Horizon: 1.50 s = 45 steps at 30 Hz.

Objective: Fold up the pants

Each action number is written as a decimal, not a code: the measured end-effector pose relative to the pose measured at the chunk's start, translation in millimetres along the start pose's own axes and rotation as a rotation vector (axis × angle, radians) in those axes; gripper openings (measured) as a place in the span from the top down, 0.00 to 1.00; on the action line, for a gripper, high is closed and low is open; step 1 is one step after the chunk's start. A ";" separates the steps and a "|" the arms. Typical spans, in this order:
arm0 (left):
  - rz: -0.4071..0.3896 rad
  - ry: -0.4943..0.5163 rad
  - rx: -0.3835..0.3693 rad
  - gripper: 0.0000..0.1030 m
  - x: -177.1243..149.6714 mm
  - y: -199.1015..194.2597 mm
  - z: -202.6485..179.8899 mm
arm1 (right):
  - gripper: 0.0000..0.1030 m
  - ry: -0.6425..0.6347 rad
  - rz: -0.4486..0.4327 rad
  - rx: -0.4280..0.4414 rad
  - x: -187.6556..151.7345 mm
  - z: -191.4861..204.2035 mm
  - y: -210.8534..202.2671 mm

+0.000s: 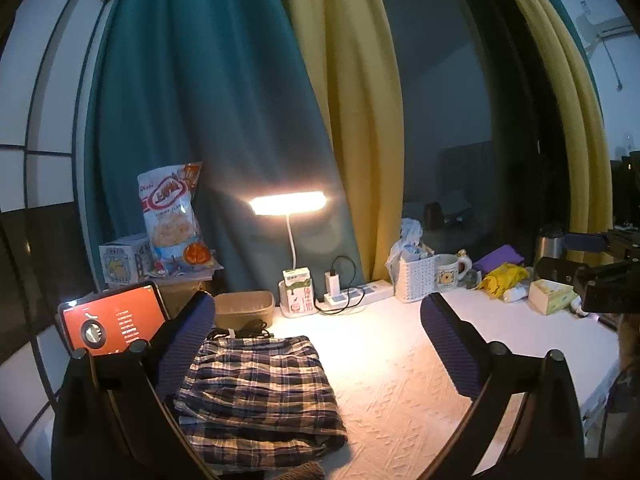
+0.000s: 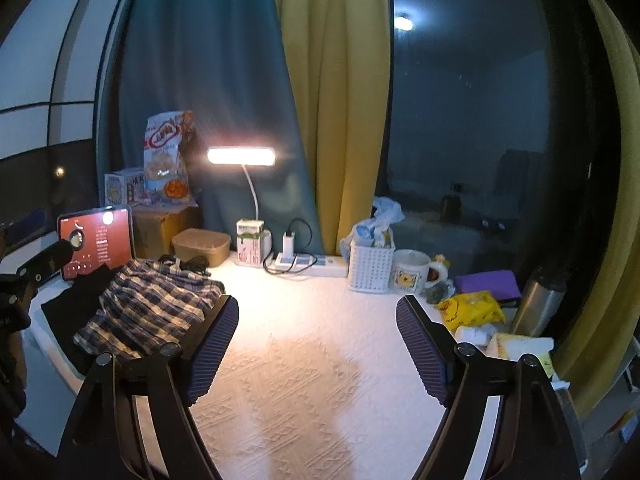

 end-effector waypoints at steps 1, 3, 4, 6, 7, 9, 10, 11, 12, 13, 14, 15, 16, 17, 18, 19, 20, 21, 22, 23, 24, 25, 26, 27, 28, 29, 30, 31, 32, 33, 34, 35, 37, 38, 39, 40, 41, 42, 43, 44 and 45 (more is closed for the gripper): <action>-0.009 -0.002 -0.003 0.01 1.3 -3.7 0.2 | 0.18 -0.001 -0.009 -0.002 1.5 0.4 -3.9; -0.017 -0.003 -0.006 0.01 2.8 -8.1 0.2 | 0.16 -0.007 -0.027 -0.006 5.4 2.3 -12.2; -0.021 -0.004 -0.005 0.01 3.7 -10.4 0.3 | 0.15 -0.009 -0.031 -0.007 6.5 2.7 -14.8; -0.024 -0.005 0.003 0.01 5.3 -14.2 0.0 | 0.12 -0.016 -0.043 -0.012 9.4 4.2 -22.0; -0.021 -0.011 0.003 0.01 6.2 -15.6 -0.1 | 0.11 -0.019 -0.050 -0.014 10.8 4.9 -25.0; -0.009 -0.031 -0.020 0.01 8.1 -18.8 -0.1 | 0.09 -0.022 -0.063 -0.021 13.5 5.4 -31.8; -0.007 -0.038 -0.027 0.01 9.3 -21.1 -0.4 | 0.08 -0.017 -0.067 -0.024 14.9 4.7 -35.1; -0.016 -0.039 -0.032 0.01 10.7 -24.6 -1.1 | 0.08 -0.012 -0.071 -0.023 16.0 4.1 -37.6; -0.028 -0.037 -0.035 0.01 11.6 -27.6 -2.2 | 0.08 -0.008 -0.077 -0.023 17.1 3.8 -40.5; -0.042 -0.033 -0.037 0.01 13.3 -31.4 -2.9 | 0.08 -0.006 -0.085 -0.028 18.8 4.0 -45.3; -0.058 -0.031 -0.036 0.01 15.4 -35.7 -3.3 | 0.07 -0.006 -0.092 -0.033 19.8 4.1 -48.6; -0.072 -0.032 -0.037 0.01 17.3 -39.3 -3.0 | 0.07 -0.007 -0.101 -0.038 21.2 4.2 -53.8; -0.085 -0.034 -0.036 0.01 19.2 -42.7 -3.1 | 0.07 -0.009 -0.112 -0.043 22.6 4.1 -58.9; -0.094 -0.037 -0.033 0.01 21.1 -45.4 -2.9 | 0.06 -0.010 -0.121 -0.048 23.6 4.3 -62.7; -0.099 -0.042 -0.035 0.01 23.0 -48.0 -2.5 | 0.05 -0.010 -0.131 -0.055 24.5 3.7 -66.9; -0.099 -0.045 -0.037 0.01 24.5 -49.9 -2.4 | 0.04 -0.010 -0.141 -0.061 25.2 3.0 -71.3; -0.103 -0.047 -0.037 0.01 25.4 -51.1 -2.6 | 0.03 -0.009 -0.148 -0.067 25.5 1.7 -75.4; -0.113 -0.048 -0.040 0.01 26.3 -52.6 -2.6 | 0.03 -0.007 -0.152 -0.073 25.7 0.7 -78.8; -0.122 -0.049 -0.042 0.01 27.1 -54.3 -2.7 | 0.03 -0.004 -0.157 -0.081 25.9 -1.1 -82.9; -0.129 -0.048 -0.042 0.01 27.7 -56.2 -3.3 | 0.03 -0.004 -0.162 -0.088 26.3 -2.4 -86.6; -0.136 -0.047 -0.043 0.01 28.1 -57.7 -4.1 | 0.02 -0.006 -0.164 -0.094 27.1 -2.8 -88.4; -0.142 -0.046 -0.045 0.01 28.2 -59.2 -4.5 | 0.02 -0.009 -0.165 -0.104 27.5 -3.7 -92.0; -0.147 -0.046 -0.048 0.01 28.5 -60.4 -4.7 | 0.02 -0.014 -0.167 -0.112 27.8 -4.3 -95.2; -0.151 -0.046 -0.051 0.01 28.7 -61.7 -4.6 | 0.02 -0.018 -0.169 -0.119 28.6 -5.0 -97.6; -0.155 -0.048 -0.054 0.01 28.8 -62.8 -4.0 | 0.02 -0.022 -0.171 -0.127 29.1 -5.2 -100.4; -0.155 -0.053 -0.059 0.01 28.7 -63.7 -3.2 | 0.01 -0.024 -0.173 -0.134 29.4 -5.8 -103.3; -0.153 -0.059 -0.064 0.01 28.8 -64.6 -3.1 | 0.01 -0.026 -0.175 -0.140 29.8 -6.1 -106.7; -0.151 -0.066 -0.071 0.01 28.9 -65.0 -1.7 | 0.01 -0.028 -0.179 -0.146 30.7 -6.1 -109.9; -0.148 -0.074 -0.077 0.01 29.0 -65.2 -0.2 | 0.00 -0.029 -0.182 -0.149 31.5 -5.6 -111.6; -0.147 -0.080 -0.082 0.01 29.1 -65.9 1.2 | 0.00 -0.033 -0.186 -0.150 33.1 -5.0 -113.1; -0.145 -0.083 -0.087 0.01 28.9 -65.7 2.2 | 0.00 -0.036 -0.190 -0.151 34.0 -4.3 -114.9; -0.142 -0.083 -0.089 0.01 28.5 -65.2 2.6 | 0.00 -0.038 -0.193 -0.150 34.6 -3.9 -116.6; -0.135 -0.081 -0.088 0.01 27.3 -63.9 2.7 | 0.00 -0.041 -0.197 -0.141 36.2 -2.6 -117.4; -0.131 -0.081 -0.090 0.01 26.7 -64.0 1.9 | 0.00 -0.041 -0.197 -0.139 36.3 -2.1 -117.4; -0.128 -0.082 -0.093 0.01 26.4 -63.8 1.6 | 0.00 -0.040 -0.195 -0.139 36.2 -1.8 -117.4; -0.128 -0.081 -0.093 0.01 26.1 -63.7 1.4 | 0.00 -0.040 -0.194 -0.137 36.2 -1.6 -116.8; -0.127 -0.078 -0.091 0.01 25.9 -63.9 1.1 | 0.00 -0.040 -0.192 -0.135 36.0 -1.6 -116.2; -0.126 -0.077 -0.090 0.01 25.8 -64.1 1.2 | 0.00 -0.040 -0.189 -0.134 35.6 -2.2 -115.6; -0.125 -0.078 -0.089 0.01 25.6 -63.6 1.6 | 0.00 -0.040 -0.185 -0.133 35.0 -2.2 -114.4; -0.124 -0.079 -0.087 0.01 25.6 -64.0 1.4 | 0.00 -0.040 -0.183 -0.132 34.6 -2.3 -113.5; -0.123 -0.079 -0.087 0.01 25.4 -63.8 2.0 | 0.00 -0.040 -0.182 -0.130 35.2 -3.7 -112.9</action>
Point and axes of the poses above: each gripper's, at about its wrist camera, not at the fingertips, and y roughly the way its jaws point, z to its left, x to its top, the point moved 2 cm from there along y, roughly the way its jaws point, and after that the axes turned 11 degrees about -y, right-handed, at the moved point
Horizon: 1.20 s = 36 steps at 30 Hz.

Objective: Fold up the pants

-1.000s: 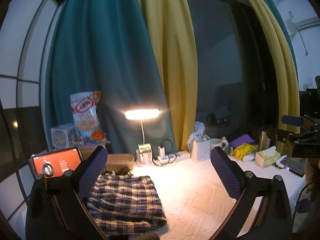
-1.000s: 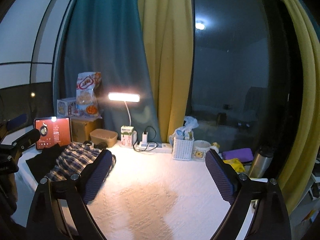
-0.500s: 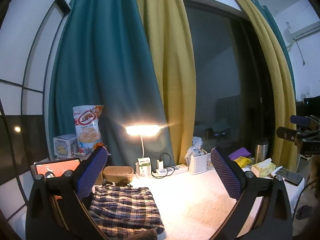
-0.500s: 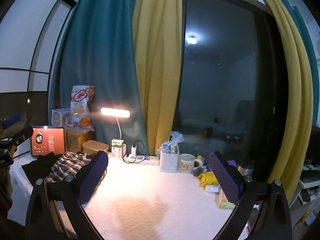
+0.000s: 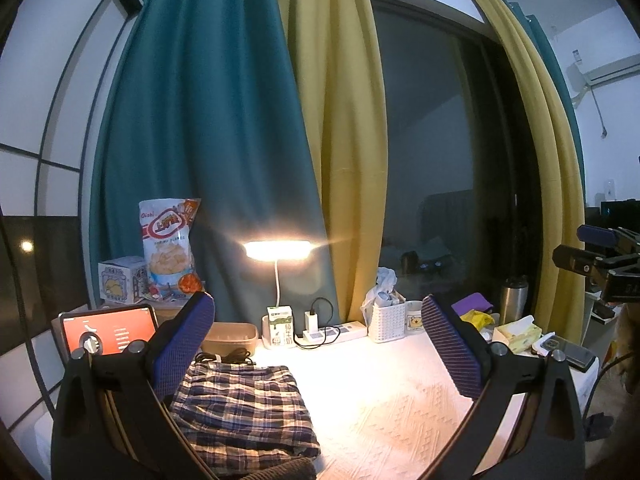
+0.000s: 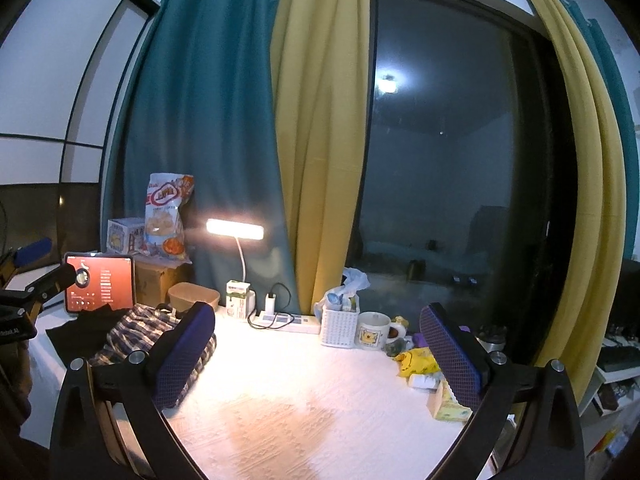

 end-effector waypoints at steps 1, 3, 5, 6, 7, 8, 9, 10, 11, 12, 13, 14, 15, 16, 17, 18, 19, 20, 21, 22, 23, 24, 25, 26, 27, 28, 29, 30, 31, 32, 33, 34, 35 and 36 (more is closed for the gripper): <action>0.000 0.001 0.001 0.01 0.1 0.0 0.5 | 0.00 0.001 0.002 0.000 -0.4 -0.2 0.7; 0.000 0.003 0.001 0.01 0.0 0.1 0.5 | 0.00 0.001 0.002 0.002 -0.4 -1.0 0.2; -0.002 0.009 0.003 0.01 0.1 -0.3 -0.6 | 0.00 0.001 0.005 0.005 -0.9 -1.6 1.6; -0.003 0.011 0.003 0.01 0.2 -0.5 -1.0 | 0.00 0.001 0.005 0.006 -1.3 -1.3 1.3; -0.004 0.013 0.003 0.01 0.3 -0.7 -1.0 | 0.00 0.000 0.005 0.007 -1.7 -1.3 1.3; -0.002 0.014 0.003 0.01 0.4 -0.3 -0.8 | 0.00 -0.001 0.005 0.008 -2.2 -1.3 1.4; -0.001 0.015 0.003 0.01 0.2 -0.1 -0.8 | 0.00 -0.001 0.006 0.009 -2.6 -0.8 1.3; 0.000 0.016 0.004 0.01 0.2 0.2 -0.5 | 0.00 -0.001 0.006 0.008 -2.5 -0.5 1.1; 0.002 0.015 0.003 0.01 0.3 0.4 0.0 | 0.00 0.000 0.006 0.008 -2.6 -0.5 1.3; 0.003 0.015 0.002 0.01 0.2 0.7 0.0 | 0.00 0.000 0.006 0.008 -2.6 -0.6 1.2; 0.004 0.015 0.004 0.01 0.0 0.9 0.0 | 0.00 0.000 0.007 0.008 -3.2 0.0 0.2; 0.004 0.016 0.005 0.01 0.3 0.4 -0.3 | 0.00 0.001 0.007 0.007 -3.3 0.0 0.3; 0.004 0.015 0.004 0.01 0.2 0.5 0.1 | 0.00 0.001 0.008 0.008 -3.2 -0.2 0.3; 0.004 0.015 0.004 0.01 0.3 0.7 0.3 | 0.00 0.000 0.007 0.008 -3.2 -0.6 0.4; 0.004 0.015 0.006 0.01 0.7 0.6 0.8 | 0.00 0.000 0.006 0.008 -3.3 -0.5 0.4; 0.004 0.015 0.006 0.01 0.4 0.6 0.7 | 0.00 0.000 0.006 0.008 -3.2 -0.9 0.7; 0.004 0.014 0.006 0.01 0.4 0.6 1.2 | 0.00 0.000 0.006 0.008 -3.3 -1.0 0.9; 0.003 0.015 0.004 0.01 0.5 0.6 1.4 | 0.00 0.000 0.006 0.008 -3.5 -1.0 0.9; 0.002 0.015 0.004 0.01 0.7 0.6 1.4 | 0.00 0.000 0.006 0.009 -3.5 -1.0 1.0; -0.001 0.014 0.001 0.01 0.9 0.2 1.3 | 0.00 0.000 0.007 0.009 -3.5 -0.8 1.2; -0.004 0.014 -0.002 0.01 1.1 -0.1 1.3 | 0.00 0.000 0.010 0.010 -3.7 -0.3 1.2; -0.005 0.017 -0.001 0.01 1.1 -0.1 0.9 | 0.00 0.001 0.011 0.010 -4.4 0.2 0.7; -0.006 0.018 0.001 0.01 0.8 0.0 0.4 | 0.00 0.002 0.012 0.012 -5.1 0.5 0.5; -0.005 0.018 0.002 0.01 0.5 0.3 0.1 | 0.00 0.004 0.013 0.014 -5.4 0.6 -0.3; -0.005 0.017 0.001 0.01 0.5 0.2 0.2 | 0.00 0.004 0.013 0.015 -5.8 0.9 -0.7; -0.004 0.017 0.001 0.01 0.3 0.6 0.4 | 0.00 0.004 0.013 0.014 -6.0 1.6 -2.0; -0.004 0.016 0.003 0.01 0.3 0.9 0.3 | 0.00 0.004 0.013 0.014 -6.0 1.6 -2.1; -0.005 0.015 0.005 0.01 0.1 0.4 -0.2 | 0.00 0.005 0.013 0.014 -5.9 1.4 -1.5; -0.005 0.015 0.004 0.01 0.2 0.6 0.2 | 0.00 0.005 0.014 0.014 -6.0 1.5 -1.4; -0.004 0.015 0.003 0.01 0.3 0.6 0.7 | 0.00 0.005 0.015 0.014 -6.1 1.5 -1.8; -0.004 0.015 0.002 0.01 0.3 0.6 1.1 | 0.00 0.005 0.014 0.014 -6.2 1.6 -2.4; -0.005 0.015 0.002 0.01 0.4 0.6 1.3 | 0.00 0.005 0.014 0.015 -6.0 1.3 -1.7; -0.004 0.015 0.002 0.01 0.6 0.8 1.8 | 0.00 0.005 0.014 0.015 -6.0 1.5 -1.7; -0.004 0.014 0.001 0.01 0.6 0.9 2.1 | 0.00 0.003 0.014 0.015 -5.8 1.8 -1.5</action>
Point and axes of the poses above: each gripper's, at about its wrist camera, not at the fingertips, and y roughly the way its jaws point, z to its left, x to its top, the point moved 2 cm from there along y, roughly the way its jaws point, and after that the axes turned 11 degrees about -y, right-handed, at the moved point
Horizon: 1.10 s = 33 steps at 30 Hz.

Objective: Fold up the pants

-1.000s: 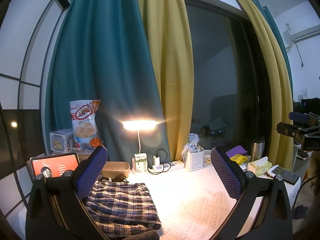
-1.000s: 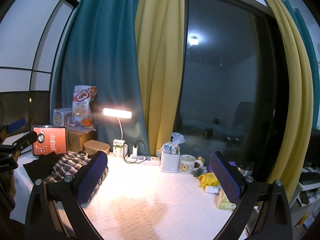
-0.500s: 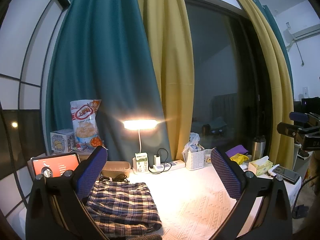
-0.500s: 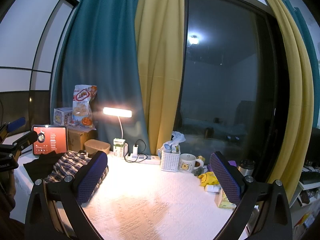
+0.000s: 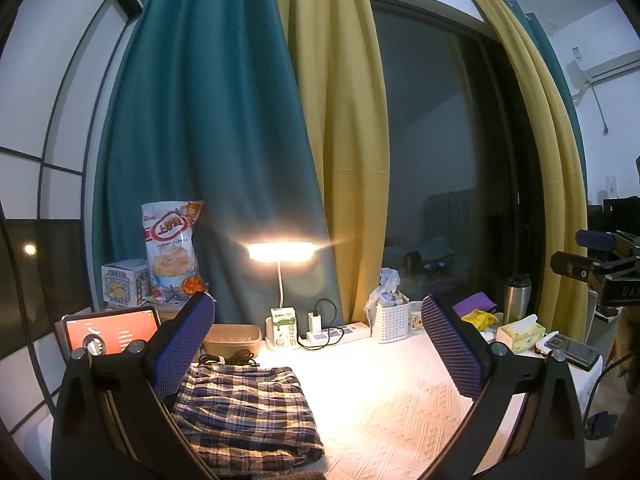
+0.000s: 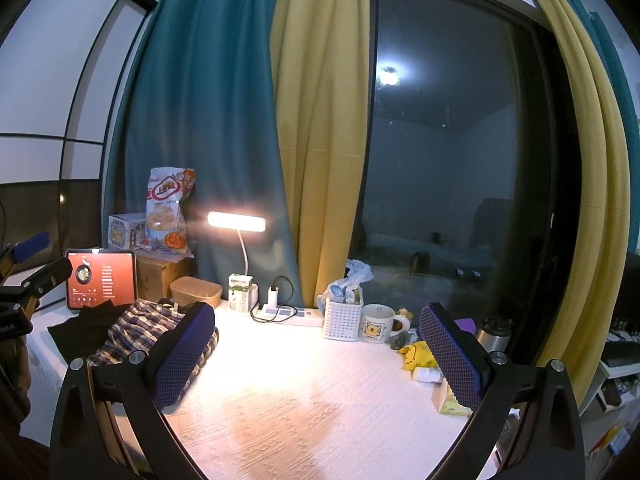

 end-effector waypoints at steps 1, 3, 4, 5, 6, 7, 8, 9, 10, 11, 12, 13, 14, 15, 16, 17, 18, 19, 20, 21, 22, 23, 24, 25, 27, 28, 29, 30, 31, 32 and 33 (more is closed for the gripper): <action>0.001 -0.002 0.000 0.01 0.0 0.5 0.2 | 0.00 -0.001 0.000 0.000 -0.3 0.3 -0.1; 0.001 -0.005 0.007 0.01 -0.4 0.0 -1.9 | 0.00 -0.003 0.001 0.001 -0.5 1.6 -1.1; 0.001 -0.005 0.009 0.01 -0.4 -0.3 -2.7 | 0.00 -0.003 0.002 0.001 -0.8 1.8 -1.9; 0.001 -0.006 0.011 0.01 -0.2 -0.1 -3.7 | 0.00 -0.002 0.002 0.001 -0.9 2.1 -1.5; 0.001 -0.006 0.011 0.01 -0.2 -0.1 -3.7 | 0.00 -0.003 0.003 0.001 -0.8 2.0 -1.1; 0.001 -0.007 0.010 0.01 -0.2 -0.1 -3.5 | 0.00 -0.003 0.005 0.001 -1.1 2.5 -1.9; 0.001 -0.008 0.012 0.01 -0.2 -0.1 -4.0 | 0.00 -0.002 0.007 0.000 -0.9 3.2 -1.8; 0.000 -0.007 0.013 0.01 -0.1 -0.1 -3.7 | 0.00 -0.002 0.006 0.000 -0.7 3.0 -1.4; 0.001 -0.008 0.012 0.01 0.0 0.0 -3.2 | 0.00 -0.002 0.007 0.002 -0.6 2.5 1.2; 0.000 -0.008 0.011 0.01 0.1 0.2 -3.3 | 0.00 -0.002 0.007 0.002 -0.5 2.7 0.8; 0.000 -0.007 0.010 0.01 0.2 0.3 -3.1 | 0.00 -0.002 0.006 0.002 -0.3 2.6 1.2; 0.001 -0.006 0.011 0.01 0.2 0.3 -2.9 | 0.00 -0.002 0.006 0.002 -0.2 2.5 1.3; 0.002 -0.006 0.011 0.01 0.2 0.2 -3.0 | 0.00 -0.002 0.007 0.001 -0.3 2.7 1.2; 0.001 -0.006 0.012 0.01 0.1 0.0 -3.4 | 0.00 -0.001 0.008 0.002 -0.3 2.7 1.2; 0.000 -0.006 0.013 0.01 0.1 -0.1 -3.7 | 0.00 -0.002 0.007 0.002 -0.3 2.4 1.2; 0.000 -0.007 0.012 0.01 0.2 0.0 -3.8 | 0.00 -0.001 0.006 0.002 -0.7 2.8 0.2; 0.001 -0.007 0.013 0.01 0.2 0.0 -3.7 | 0.00 -0.001 0.008 0.002 -0.6 2.6 0.8; 0.001 -0.007 0.013 0.01 0.1 0.1 -3.5 | 0.00 -0.002 0.008 0.003 -0.7 2.6 0.6; 0.001 -0.008 0.012 0.01 0.2 0.0 -3.0 | 0.00 -0.002 0.008 0.002 -0.7 2.6 0.2; 0.002 -0.009 0.013 0.01 0.1 0.2 -3.5 | 0.00 -0.002 0.007 0.002 -0.3 2.1 1.2; 0.002 -0.008 0.014 0.01 0.2 -0.1 -3.9 | 0.00 -0.002 0.007 0.002 -0.3 2.0 1.3; 0.001 -0.007 0.014 0.01 0.3 -0.2 -3.9 | 0.00 -0.002 0.007 0.002 -0.4 2.0 1.0; 0.001 -0.008 0.014 0.01 0.3 -0.2 -4.0 | 0.00 -0.002 0.007 0.002 -0.4 1.7 1.4; 0.000 -0.008 0.015 0.01 0.3 -0.2 -4.1 | 0.00 -0.001 0.007 0.002 -0.7 2.0 0.7; 0.001 -0.008 0.016 0.01 0.3 0.0 -4.0 | 0.00 -0.002 0.008 0.003 -0.6 1.3 1.5; 0.001 -0.009 0.015 0.01 0.4 -0.1 -3.7 | 0.00 -0.002 0.007 0.004 -0.5 1.3 1.6; 0.001 -0.010 0.016 0.01 0.3 0.2 -3.9 | 0.00 -0.002 0.007 0.004 -0.5 1.6 1.2; 0.001 -0.010 0.019 0.01 0.3 0.2 -4.3 | 0.00 -0.002 0.007 0.003 -0.3 1.8 1.5; 0.000 -0.011 0.019 0.01 0.4 0.2 -4.1 | 0.00 -0.002 0.007 0.003 -0.6 2.1 0.7; 0.000 -0.012 0.020 0.01 0.4 0.2 -4.3 | 0.00 -0.002 0.008 0.002 -0.4 2.3 1.2; 0.000 -0.011 0.020 0.01 0.5 0.0 -4.2 | 0.00 -0.001 0.009 0.001 -0.2 2.4 1.4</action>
Point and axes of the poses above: each gripper's, at about its wrist camera, not at the fingertips, and y roughly the way its jaws point, z to its left, x to its top, the point moved 2 cm from there along y, roughly the way its jaws point, and after that the axes turned 11 degrees about -y, right-handed, at the moved point
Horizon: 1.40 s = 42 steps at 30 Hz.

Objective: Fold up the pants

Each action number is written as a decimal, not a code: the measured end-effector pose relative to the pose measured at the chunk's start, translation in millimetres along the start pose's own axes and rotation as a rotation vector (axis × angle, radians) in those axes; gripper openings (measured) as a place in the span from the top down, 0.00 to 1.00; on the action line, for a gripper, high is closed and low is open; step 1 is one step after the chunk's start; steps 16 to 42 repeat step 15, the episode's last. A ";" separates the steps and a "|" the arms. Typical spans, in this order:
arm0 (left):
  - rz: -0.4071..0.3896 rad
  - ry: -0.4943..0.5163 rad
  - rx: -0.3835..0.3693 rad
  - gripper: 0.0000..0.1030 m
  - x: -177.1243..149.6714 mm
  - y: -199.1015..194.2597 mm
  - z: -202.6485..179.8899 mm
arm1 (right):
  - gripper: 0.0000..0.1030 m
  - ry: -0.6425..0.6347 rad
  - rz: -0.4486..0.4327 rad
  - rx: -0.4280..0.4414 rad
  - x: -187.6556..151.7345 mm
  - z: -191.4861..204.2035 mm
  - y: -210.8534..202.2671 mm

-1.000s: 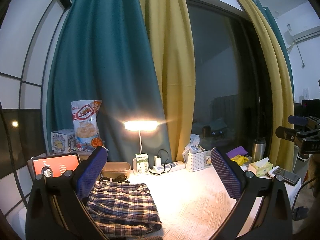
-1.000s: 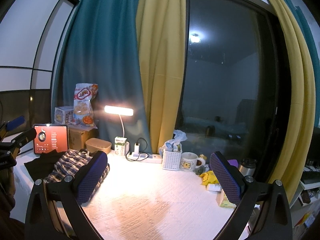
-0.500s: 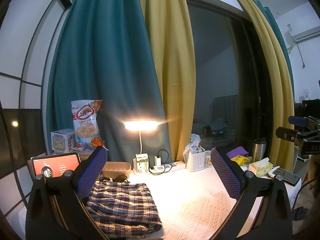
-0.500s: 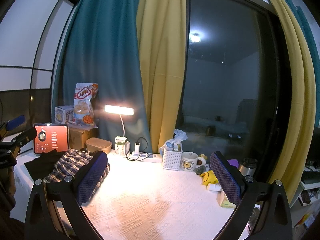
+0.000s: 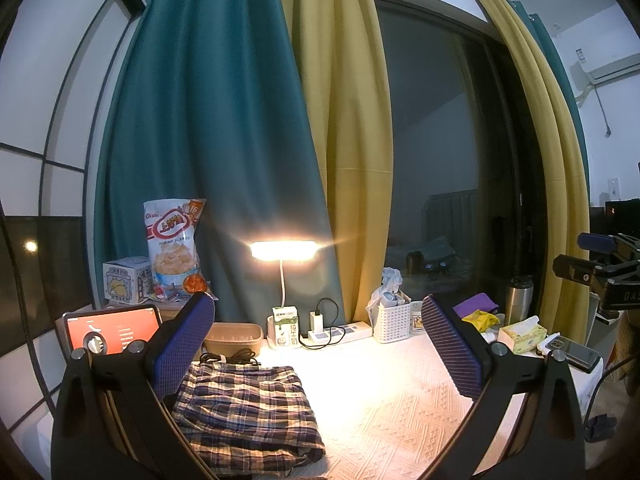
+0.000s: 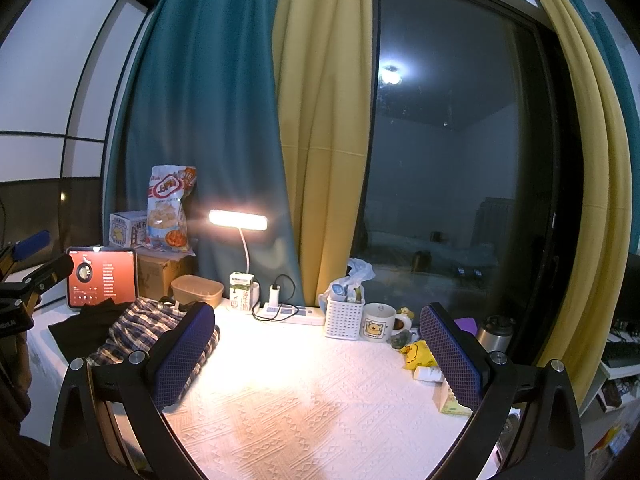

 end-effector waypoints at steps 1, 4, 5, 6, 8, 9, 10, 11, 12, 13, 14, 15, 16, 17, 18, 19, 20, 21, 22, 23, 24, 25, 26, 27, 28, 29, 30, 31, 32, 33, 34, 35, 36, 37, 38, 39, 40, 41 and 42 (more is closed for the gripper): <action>0.000 0.000 0.000 0.01 -0.1 0.0 0.0 | 0.00 0.000 0.000 0.000 -0.1 -0.1 -0.1; 0.000 0.001 0.000 0.01 -0.1 0.0 0.1 | 0.00 0.001 0.001 0.002 -0.4 -0.1 0.3; 0.000 0.001 0.002 0.01 -0.1 0.1 0.1 | 0.00 0.000 0.001 0.002 -0.9 0.4 -0.1; 0.000 0.002 0.008 0.01 -0.2 0.0 -0.3 | 0.00 0.000 0.002 0.002 -1.6 1.0 -0.2; 0.001 0.000 0.014 0.01 -0.2 0.7 -0.2 | 0.00 0.001 0.002 0.003 -1.7 1.1 -0.4; 0.001 -0.002 0.014 0.01 -0.3 1.1 -0.6 | 0.00 0.000 0.002 0.002 -1.6 1.0 0.0; 0.001 -0.002 0.014 0.01 -1.1 1.5 -1.3 | 0.00 0.001 0.003 0.003 -2.1 1.3 -0.6; 0.003 0.000 0.014 0.01 -2.2 2.6 -2.2 | 0.00 0.002 0.003 0.003 -1.6 0.8 0.2; 0.006 0.002 0.015 0.01 -3.7 3.3 -3.2 | 0.00 0.005 0.005 0.003 -2.6 1.1 0.5; 0.008 0.004 0.017 0.01 -4.9 4.5 -4.1 | 0.00 0.005 0.005 0.004 -2.7 0.7 0.6; 0.013 0.005 0.018 0.01 -6.3 6.5 -4.6 | 0.00 0.010 0.007 0.007 -3.7 1.2 0.5; 0.021 0.006 0.019 0.01 -7.9 8.8 -5.5 | 0.00 0.012 0.010 0.008 -5.4 1.9 2.1; 0.021 0.006 0.019 0.01 -7.9 8.8 -5.5 | 0.00 0.012 0.010 0.008 -5.4 1.9 2.1; 0.021 0.006 0.019 0.01 -7.9 8.8 -5.5 | 0.00 0.012 0.010 0.008 -5.4 1.9 2.1; 0.021 0.006 0.019 0.01 -7.9 8.8 -5.5 | 0.00 0.012 0.010 0.008 -5.4 1.9 2.1; 0.021 0.006 0.019 0.01 -7.9 8.8 -5.5 | 0.00 0.012 0.010 0.008 -5.4 1.9 2.1; 0.021 0.006 0.019 0.01 -7.9 8.8 -5.5 | 0.00 0.012 0.010 0.008 -5.4 1.9 2.1; 0.021 0.006 0.019 0.01 -7.9 8.8 -5.5 | 0.00 0.012 0.010 0.008 -5.4 1.9 2.1; 0.021 0.006 0.019 0.01 -7.9 8.8 -5.5 | 0.00 0.012 0.010 0.008 -5.4 1.9 2.1; 0.021 0.006 0.019 0.01 -7.9 8.8 -5.5 | 0.00 0.012 0.010 0.008 -5.4 1.9 2.1; 0.021 0.006 0.019 0.01 -7.9 8.8 -5.5 | 0.00 0.012 0.010 0.008 -5.4 1.9 2.1; 0.021 0.006 0.019 0.01 -7.9 8.8 -5.5 | 0.00 0.012 0.010 0.008 -5.4 1.9 2.1; 0.021 0.006 0.019 0.01 -7.9 8.8 -5.5 | 0.00 0.012 0.010 0.008 -5.4 1.9 2.1; 0.021 0.006 0.019 0.01 -7.9 8.8 -5.5 | 0.00 0.012 0.010 0.008 -5.4 1.9 2.1; 0.021 0.006 0.019 0.01 -7.9 8.8 -5.5 | 0.00 0.012 0.010 0.008 -5.4 1.9 2.1; 0.021 0.006 0.019 0.01 -7.9 8.8 -5.5 | 0.00 0.012 0.010 0.008 -5.4 1.9 2.1; 0.021 0.006 0.019 0.01 -7.9 8.8 -5.5 | 0.00 0.012 0.010 0.008 -5.4 1.9 2.1; 0.021 0.006 0.019 0.01 -7.9 8.8 -5.5 | 0.00 0.012 0.010 0.008 -5.4 1.9 2.1; 0.021 0.006 0.019 0.01 -7.9 8.8 -5.5 | 0.00 0.012 0.010 0.008 -5.4 1.9 2.1; 0.021 0.006 0.019 0.01 -7.9 8.8 -5.5 | 0.00 0.012 0.010 0.008 -5.4 1.9 2.1; 0.021 0.006 0.019 0.01 -7.9 8.8 -5.5 | 0.00 0.012 0.010 0.008 -5.4 1.9 2.1; 0.021 0.006 0.019 0.01 -7.9 8.8 -5.5 | 0.00 0.012 0.010 0.008 -5.4 1.9 2.1; 0.021 0.006 0.019 0.01 -7.9 8.8 -5.5 | 0.00 0.012 0.010 0.008 -5.4 1.9 2.1; 0.021 0.006 0.019 0.01 -7.9 8.8 -5.5 | 0.00 0.012 0.010 0.008 -5.4 1.9 2.1; 0.021 0.006 0.019 0.01 -7.9 8.8 -5.5 | 0.00 0.012 0.010 0.008 -5.4 1.9 2.1; 0.021 0.006 0.019 0.01 -7.9 8.8 -5.5 | 0.00 0.012 0.010 0.008 -5.4 1.9 2.1; 0.021 0.006 0.019 0.01 -7.9 8.8 -5.5 | 0.00 0.012 0.010 0.008 -5.4 1.9 2.1; 0.021 0.006 0.019 0.01 -7.9 8.8 -5.5 | 0.00 0.012 0.010 0.008 -5.4 1.9 2.1; 0.021 0.006 0.019 0.01 -7.9 8.8 -5.5 | 0.00 0.012 0.010 0.008 -5.4 1.9 2.1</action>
Point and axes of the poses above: each gripper's, at about its wrist camera, not at the fingertips, and y roughly the way its jaws point, z to its left, x to its top, the point moved 2 cm from there along y, roughly the way its jaws point, and after that the axes turned 11 degrees about -y, right-handed, at the moved point
